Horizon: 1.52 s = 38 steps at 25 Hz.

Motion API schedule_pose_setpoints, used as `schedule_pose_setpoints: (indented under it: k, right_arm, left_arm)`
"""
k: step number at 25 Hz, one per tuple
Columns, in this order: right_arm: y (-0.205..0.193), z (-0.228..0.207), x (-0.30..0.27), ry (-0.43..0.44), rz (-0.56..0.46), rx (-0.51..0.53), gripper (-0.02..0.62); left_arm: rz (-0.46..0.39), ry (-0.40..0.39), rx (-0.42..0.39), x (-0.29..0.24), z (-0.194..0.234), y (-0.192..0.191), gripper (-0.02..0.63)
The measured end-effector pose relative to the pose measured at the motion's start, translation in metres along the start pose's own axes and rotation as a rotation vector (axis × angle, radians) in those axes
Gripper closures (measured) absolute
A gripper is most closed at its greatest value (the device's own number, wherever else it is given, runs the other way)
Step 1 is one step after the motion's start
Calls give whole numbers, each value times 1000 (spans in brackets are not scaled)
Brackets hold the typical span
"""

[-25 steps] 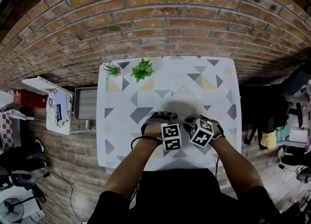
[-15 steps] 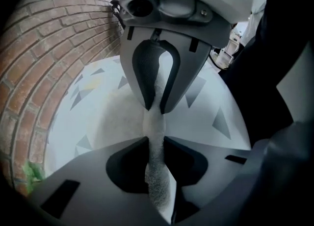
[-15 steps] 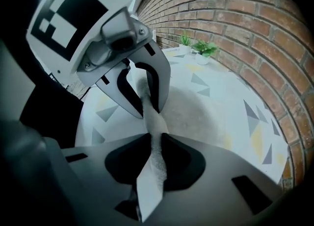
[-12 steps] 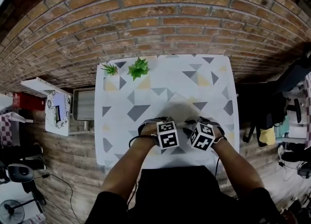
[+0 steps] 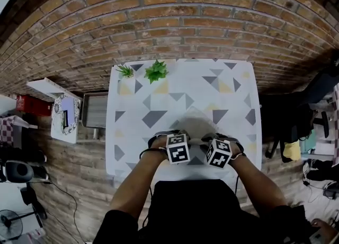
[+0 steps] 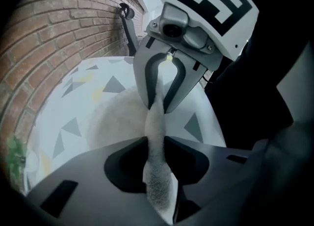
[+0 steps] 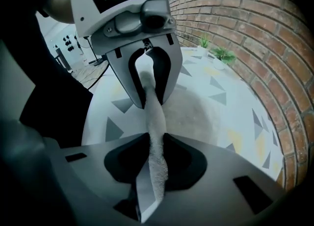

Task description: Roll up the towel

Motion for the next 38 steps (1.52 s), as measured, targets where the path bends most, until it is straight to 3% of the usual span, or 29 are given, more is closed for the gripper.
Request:
schedule_pose_setpoints:
  k: [4,7,12,18,26,31,38]
  right_arm:
    - [1,-2,-3,56,12,-53,503]
    - [1,-8,-4,93,21,-108,505]
    - [4,-20,-6,83,18,-153,494]
    - [17,-24,9,-67,13,17,446]
    - [18,-14,-1,-51,6,40,416]
    - [17,-31,-10,-65,10,12,394]
    - [23,-45,-7,-64,-8,10,374]
  left_arm:
    - [14,231,-147,16,11,2,414]
    - [14,304,-233,20,4,10,416]
    - [71,277,-232,1,2,4,416]
    - [72,253,-167,-8,17,0,426]
    - [44,244,-98,-1,29,-1,428]
    - [36,284,-145,12,28,6,428]
    - [85,252,-153,-4,33,-1,428]
Point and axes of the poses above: the fingertips, and each gripper's own axes: x backward along the fingers, z to its left, y out of its top, the point moved 1 cm from there along x, backward along the fingers, and after that the axes turned 3 degrees about -x, right-handed, at the moved point
